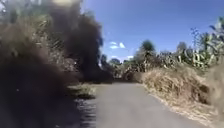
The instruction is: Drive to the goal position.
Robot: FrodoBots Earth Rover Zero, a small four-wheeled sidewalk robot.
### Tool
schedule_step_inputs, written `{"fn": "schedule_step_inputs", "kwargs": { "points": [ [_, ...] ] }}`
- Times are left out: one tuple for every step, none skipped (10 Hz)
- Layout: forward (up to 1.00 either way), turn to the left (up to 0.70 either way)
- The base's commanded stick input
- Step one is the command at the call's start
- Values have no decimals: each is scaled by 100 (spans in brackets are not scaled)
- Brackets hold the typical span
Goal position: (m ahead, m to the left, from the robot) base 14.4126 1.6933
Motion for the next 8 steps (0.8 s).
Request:
{"fn": "schedule_step_inputs", "kwargs": {
  "points": [
    [100,0],
    [100,0],
    [100,0],
    [100,0],
    [100,0],
    [100,0],
    [100,0],
    [100,0]
  ]
}}
